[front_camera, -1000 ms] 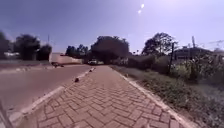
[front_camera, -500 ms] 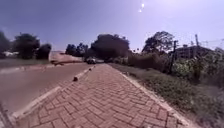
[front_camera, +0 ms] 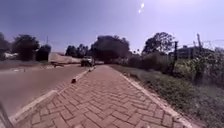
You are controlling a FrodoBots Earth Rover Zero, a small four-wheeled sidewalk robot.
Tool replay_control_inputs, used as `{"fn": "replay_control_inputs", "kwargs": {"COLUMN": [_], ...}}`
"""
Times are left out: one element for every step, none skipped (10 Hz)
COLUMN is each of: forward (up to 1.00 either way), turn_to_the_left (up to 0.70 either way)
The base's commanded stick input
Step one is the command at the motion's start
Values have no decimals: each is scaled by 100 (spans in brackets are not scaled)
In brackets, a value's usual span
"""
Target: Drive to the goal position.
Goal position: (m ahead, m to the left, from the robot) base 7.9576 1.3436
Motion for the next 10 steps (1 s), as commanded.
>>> {"fn": "replay_control_inputs", "kwargs": {"forward": [30,30,30,30,30,30,30,30,30,30], "turn_to_the_left": [0,0,0,0,0,0,0,0,0,0]}}
